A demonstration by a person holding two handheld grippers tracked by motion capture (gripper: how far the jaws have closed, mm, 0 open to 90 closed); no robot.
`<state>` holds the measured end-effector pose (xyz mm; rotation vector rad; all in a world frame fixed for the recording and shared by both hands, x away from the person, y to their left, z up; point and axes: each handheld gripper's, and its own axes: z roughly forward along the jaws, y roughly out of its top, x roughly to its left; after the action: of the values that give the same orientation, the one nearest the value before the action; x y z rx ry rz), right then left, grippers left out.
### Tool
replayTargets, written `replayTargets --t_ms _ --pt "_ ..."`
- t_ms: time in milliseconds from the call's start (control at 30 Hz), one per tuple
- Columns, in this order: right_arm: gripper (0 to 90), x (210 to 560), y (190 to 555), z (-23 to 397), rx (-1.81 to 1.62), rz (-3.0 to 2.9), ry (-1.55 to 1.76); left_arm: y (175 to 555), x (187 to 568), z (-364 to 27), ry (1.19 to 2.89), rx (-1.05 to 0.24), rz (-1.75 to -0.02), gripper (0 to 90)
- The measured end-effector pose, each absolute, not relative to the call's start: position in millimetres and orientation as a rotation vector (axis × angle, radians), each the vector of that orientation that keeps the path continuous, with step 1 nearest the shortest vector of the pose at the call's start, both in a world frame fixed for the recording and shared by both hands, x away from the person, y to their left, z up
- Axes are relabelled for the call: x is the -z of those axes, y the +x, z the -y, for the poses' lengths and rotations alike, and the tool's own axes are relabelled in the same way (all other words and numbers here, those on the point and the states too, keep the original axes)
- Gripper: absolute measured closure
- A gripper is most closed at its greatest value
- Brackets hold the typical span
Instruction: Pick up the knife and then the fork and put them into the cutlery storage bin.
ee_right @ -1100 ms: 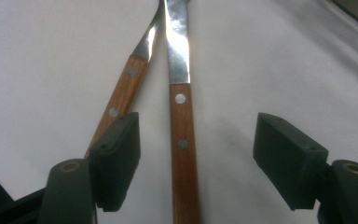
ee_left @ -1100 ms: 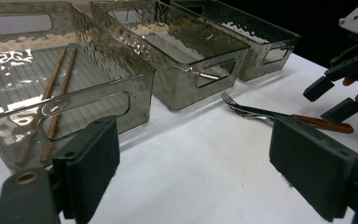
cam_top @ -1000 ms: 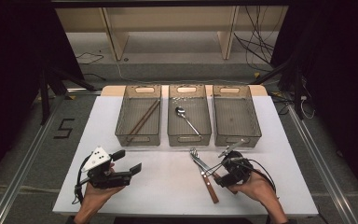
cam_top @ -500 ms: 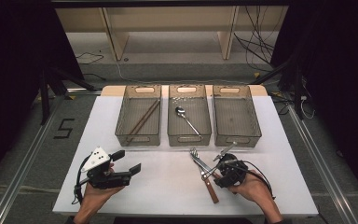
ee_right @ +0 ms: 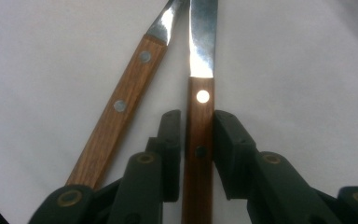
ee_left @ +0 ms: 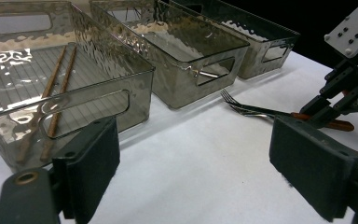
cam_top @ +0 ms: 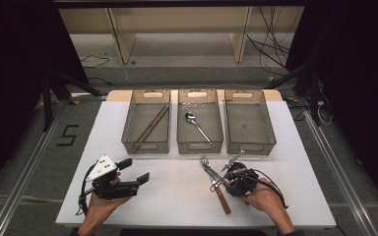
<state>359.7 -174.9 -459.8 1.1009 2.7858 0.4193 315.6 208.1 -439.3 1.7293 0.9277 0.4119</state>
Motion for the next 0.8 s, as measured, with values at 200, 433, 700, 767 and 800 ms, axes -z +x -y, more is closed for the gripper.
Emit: replayTargets --t_ms 200,433,700,767,800 --pt "76.8 459.8 362.6 176.0 -0.422 -2.788 1.126 315.4 439.4 -207.6 1.734 -0.412 -0.924 15.8" --pt "77.4 458.1 361.8 178.6 -0.455 -2.796 1.113 315.6 439.3 -208.2 1.731 -0.411 -0.926 15.8" --pt "77.5 445.5 358.0 180.3 -0.509 -2.780 1.071 315.4 439.2 -208.1 1.729 -0.413 -0.926 15.8" --pt "77.5 441.3 357.9 182.5 -0.535 -2.767 1.069 315.4 439.3 -208.4 1.734 -0.414 -0.925 15.8" --pt "77.5 439.1 357.9 183.5 -0.549 -2.758 1.075 315.4 439.4 -208.4 1.734 -0.414 -0.926 15.8"
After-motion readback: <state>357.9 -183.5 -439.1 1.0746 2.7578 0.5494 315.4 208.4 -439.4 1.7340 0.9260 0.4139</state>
